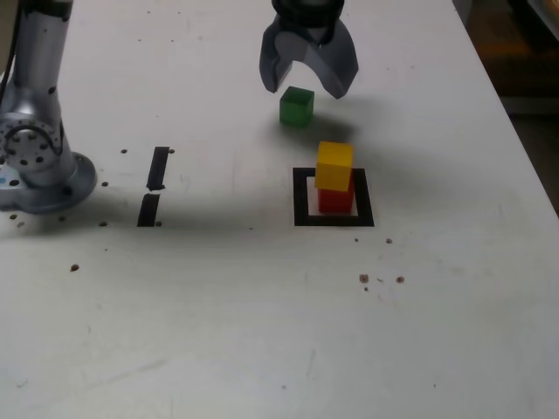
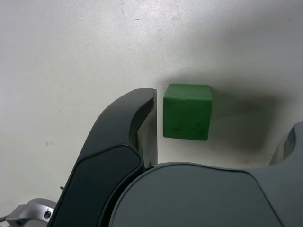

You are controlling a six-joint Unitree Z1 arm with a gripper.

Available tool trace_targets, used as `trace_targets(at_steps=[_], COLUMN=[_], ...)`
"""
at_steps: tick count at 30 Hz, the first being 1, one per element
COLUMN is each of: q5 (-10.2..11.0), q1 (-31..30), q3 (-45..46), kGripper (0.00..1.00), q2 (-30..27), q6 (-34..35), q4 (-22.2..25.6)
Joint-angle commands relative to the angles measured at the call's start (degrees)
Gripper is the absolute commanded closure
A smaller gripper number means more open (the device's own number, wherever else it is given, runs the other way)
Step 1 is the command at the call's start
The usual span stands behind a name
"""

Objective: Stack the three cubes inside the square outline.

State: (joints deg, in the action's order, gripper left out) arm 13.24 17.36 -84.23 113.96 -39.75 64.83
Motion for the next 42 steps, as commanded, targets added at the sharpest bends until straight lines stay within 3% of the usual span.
trace_targets(at_steps=[1,9,16,21,26,31,35,42], q5=[-0.58,-2.75,-5.72,-7.06,-8.02,-8.12,-7.45,-4.07], q1=[0.97,2.18,3.76,4.12,4.05,3.68,2.92,-0.74], q3=[0.20,0.11,0.42,0.55,0.69,1.29,2.01,2.16], kGripper=[0.05,0.08,0.19,0.39,0.70,0.85,0.88,0.89], q2=[0.96,4.07,6.66,7.33,7.04,5.86,3.81,-2.17], q6=[-0.28,-1.10,-2.28,-2.29,-2.42,-2.54,-1.21,5.83], q4=[-0.48,-1.32,-2.04,-2.62,-2.82,-2.56,-1.64,3.45])
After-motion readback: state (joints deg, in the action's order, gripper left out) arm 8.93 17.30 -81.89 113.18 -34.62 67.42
